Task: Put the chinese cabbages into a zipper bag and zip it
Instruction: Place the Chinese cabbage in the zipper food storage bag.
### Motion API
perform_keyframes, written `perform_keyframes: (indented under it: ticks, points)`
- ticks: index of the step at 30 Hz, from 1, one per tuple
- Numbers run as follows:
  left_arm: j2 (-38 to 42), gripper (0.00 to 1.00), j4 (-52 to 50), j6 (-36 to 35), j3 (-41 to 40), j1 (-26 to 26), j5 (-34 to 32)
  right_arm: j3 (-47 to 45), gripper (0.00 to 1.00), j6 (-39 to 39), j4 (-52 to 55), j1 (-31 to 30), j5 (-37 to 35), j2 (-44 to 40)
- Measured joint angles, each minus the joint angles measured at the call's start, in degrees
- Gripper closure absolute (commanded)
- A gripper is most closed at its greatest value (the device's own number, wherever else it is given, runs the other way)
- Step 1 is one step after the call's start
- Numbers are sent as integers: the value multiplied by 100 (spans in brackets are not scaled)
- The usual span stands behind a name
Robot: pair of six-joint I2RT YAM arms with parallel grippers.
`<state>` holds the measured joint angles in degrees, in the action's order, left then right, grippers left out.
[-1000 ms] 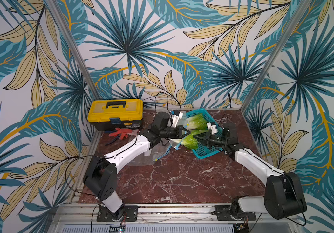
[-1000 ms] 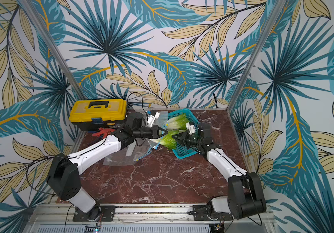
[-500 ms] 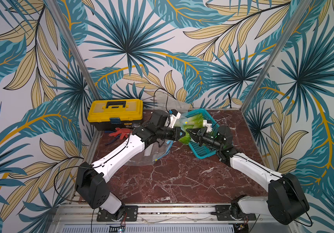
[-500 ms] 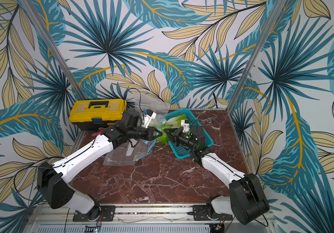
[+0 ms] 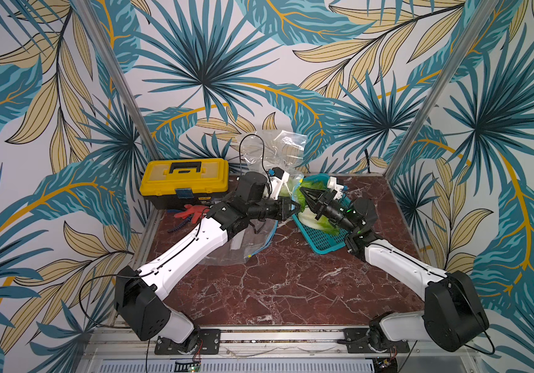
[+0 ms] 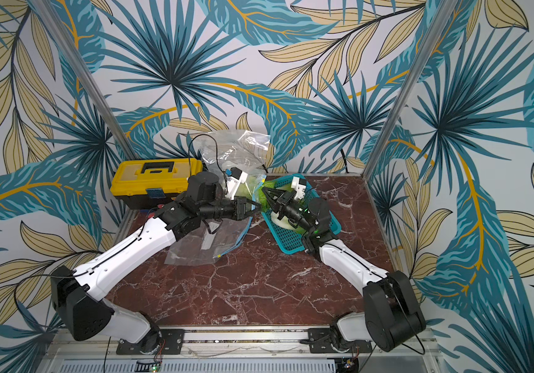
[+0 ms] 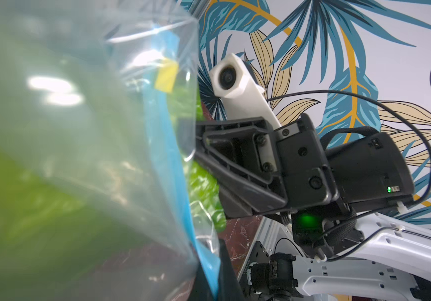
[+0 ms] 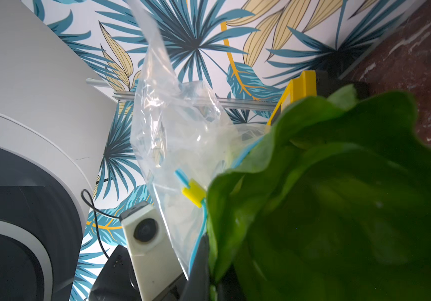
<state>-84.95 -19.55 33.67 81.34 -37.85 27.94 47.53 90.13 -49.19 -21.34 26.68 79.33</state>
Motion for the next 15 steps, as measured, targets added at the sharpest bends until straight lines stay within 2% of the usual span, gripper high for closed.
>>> perform_keyframes:
  ticks: [8, 15]
  points:
    - [-13, 95, 173, -94, -4, -166, -299, -4, 100, 404, -708, -94, -560, 133]
    - [232, 91, 7, -446, -46, 291, -584, -144, 100, 387, -748, -94, -715, -219]
